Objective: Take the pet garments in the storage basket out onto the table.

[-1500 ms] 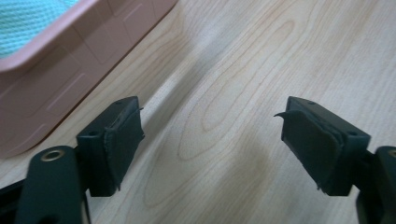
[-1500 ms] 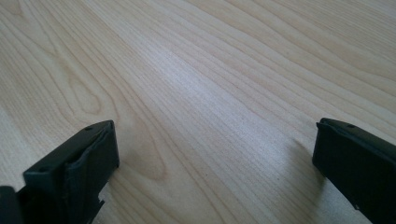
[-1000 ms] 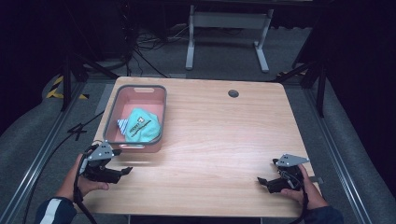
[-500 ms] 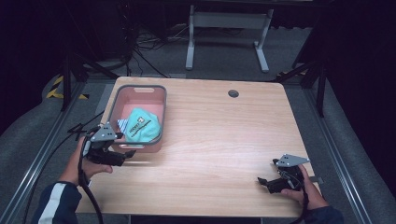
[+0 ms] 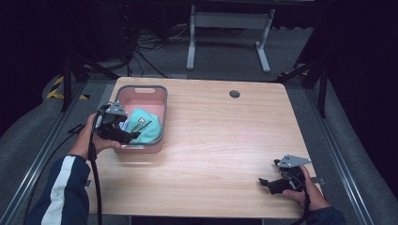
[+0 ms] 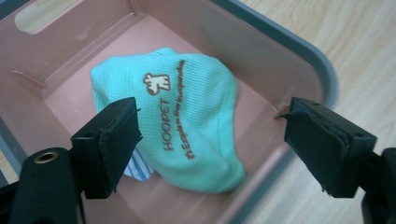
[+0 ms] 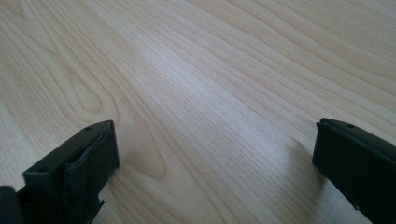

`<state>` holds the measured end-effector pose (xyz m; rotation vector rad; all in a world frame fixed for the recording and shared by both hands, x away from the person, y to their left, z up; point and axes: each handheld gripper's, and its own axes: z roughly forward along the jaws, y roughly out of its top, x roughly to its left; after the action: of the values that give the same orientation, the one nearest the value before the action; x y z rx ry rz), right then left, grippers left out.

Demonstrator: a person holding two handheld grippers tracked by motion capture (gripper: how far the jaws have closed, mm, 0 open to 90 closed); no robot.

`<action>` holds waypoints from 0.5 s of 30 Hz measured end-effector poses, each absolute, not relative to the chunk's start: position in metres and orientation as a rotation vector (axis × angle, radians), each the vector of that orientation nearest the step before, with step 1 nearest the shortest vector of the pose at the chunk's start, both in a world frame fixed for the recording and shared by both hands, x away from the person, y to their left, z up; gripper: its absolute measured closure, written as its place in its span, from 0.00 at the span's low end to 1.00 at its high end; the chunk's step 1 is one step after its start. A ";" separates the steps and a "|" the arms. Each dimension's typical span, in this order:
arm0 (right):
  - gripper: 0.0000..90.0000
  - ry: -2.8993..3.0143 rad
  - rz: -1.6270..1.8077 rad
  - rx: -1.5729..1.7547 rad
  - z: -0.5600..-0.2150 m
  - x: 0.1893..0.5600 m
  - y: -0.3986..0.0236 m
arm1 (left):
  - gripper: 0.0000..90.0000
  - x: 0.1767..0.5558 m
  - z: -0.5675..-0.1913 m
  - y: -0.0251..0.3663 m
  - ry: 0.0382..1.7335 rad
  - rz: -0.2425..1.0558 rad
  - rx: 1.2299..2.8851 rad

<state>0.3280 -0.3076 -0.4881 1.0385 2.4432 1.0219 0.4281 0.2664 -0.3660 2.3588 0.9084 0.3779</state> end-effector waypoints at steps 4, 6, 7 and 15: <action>0.01 2.443 1.022 1.038 -0.488 0.328 -0.308 | 0.18 0.453 -0.369 0.257 0.946 0.378 2.424; 0.01 2.443 1.022 1.039 -0.488 0.328 -0.308 | 0.18 0.462 -0.370 0.255 0.965 0.368 2.441; 0.01 2.443 1.022 1.038 -0.488 0.328 -0.308 | 0.18 0.469 -0.372 0.253 0.987 0.373 2.446; 0.01 2.445 1.023 1.035 -0.488 0.328 -0.308 | 0.18 0.502 -0.397 0.248 1.117 0.292 2.513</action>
<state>0.3281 -0.3079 -0.4882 1.0346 2.4451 1.0228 0.5018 0.2478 -0.3966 2.5132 1.1175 0.2925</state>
